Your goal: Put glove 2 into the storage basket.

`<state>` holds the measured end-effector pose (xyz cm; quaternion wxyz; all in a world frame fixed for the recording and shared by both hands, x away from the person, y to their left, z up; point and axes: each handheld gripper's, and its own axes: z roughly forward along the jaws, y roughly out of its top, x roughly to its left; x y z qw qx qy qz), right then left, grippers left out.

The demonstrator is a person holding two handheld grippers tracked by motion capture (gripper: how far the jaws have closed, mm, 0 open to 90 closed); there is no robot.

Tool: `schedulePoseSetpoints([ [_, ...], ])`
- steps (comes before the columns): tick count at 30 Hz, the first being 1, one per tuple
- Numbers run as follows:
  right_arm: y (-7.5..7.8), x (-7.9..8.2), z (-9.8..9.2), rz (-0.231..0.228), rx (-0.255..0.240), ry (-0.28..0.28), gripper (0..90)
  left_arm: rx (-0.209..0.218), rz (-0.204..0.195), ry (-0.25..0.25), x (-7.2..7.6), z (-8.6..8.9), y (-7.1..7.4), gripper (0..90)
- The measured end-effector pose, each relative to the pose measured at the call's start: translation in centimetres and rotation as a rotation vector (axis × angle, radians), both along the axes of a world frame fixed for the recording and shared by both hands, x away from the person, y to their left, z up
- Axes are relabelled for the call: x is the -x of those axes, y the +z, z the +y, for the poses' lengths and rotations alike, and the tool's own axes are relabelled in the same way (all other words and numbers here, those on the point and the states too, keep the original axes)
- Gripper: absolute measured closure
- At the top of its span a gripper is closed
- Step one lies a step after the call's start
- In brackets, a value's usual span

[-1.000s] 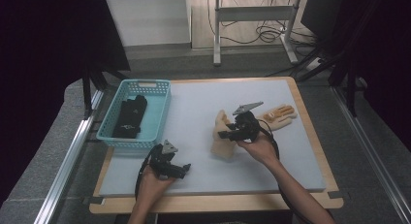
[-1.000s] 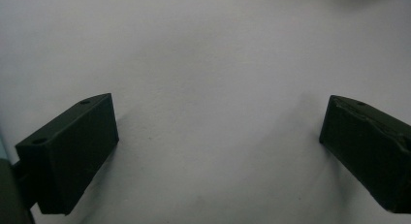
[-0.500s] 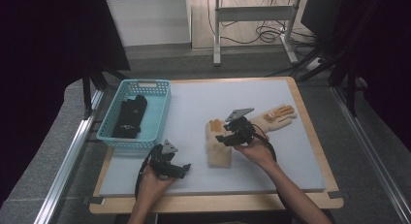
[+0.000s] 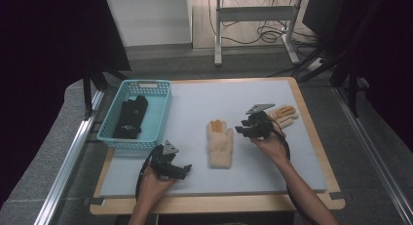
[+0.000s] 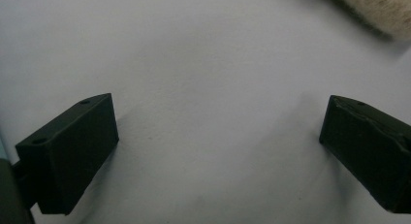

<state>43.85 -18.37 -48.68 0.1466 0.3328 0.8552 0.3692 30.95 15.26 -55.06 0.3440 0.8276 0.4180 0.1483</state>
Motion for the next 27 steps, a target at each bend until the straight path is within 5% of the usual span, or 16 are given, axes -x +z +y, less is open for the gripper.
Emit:
schedulePoseSetpoints([
  [12, 0.4, -3.6, -8.1, 0.013, -0.017, -0.345, 45.0, 0.0, 0.0, -0.001, 0.0, 0.0, 0.0, 0.5],
  [22, -1.9, -4.6, -8.6, 0.051, -0.017, -0.445, 32.7, 0.0, 0.0, -0.001, 0.0, 0.0, 0.0, 0.6],
  [24, -2.3, -5.0, -8.2, 0.041, 0.014, -0.456, 33.3, 0.0, 0.0, -0.001, 0.0, 0.0, 0.0, 0.6],
  [25, -2.5, -5.2, -7.7, 0.013, 0.063, -0.465, 41.4, 0.0, 0.0, -0.001, 0.0, 0.0, 0.0, 0.6],
  [27, -2.6, -5.3, -7.6, 0.003, 0.078, -0.47, 45.8, 0.0, -0.001, -0.001, 0.0, 0.0, 0.0, 0.6],
])
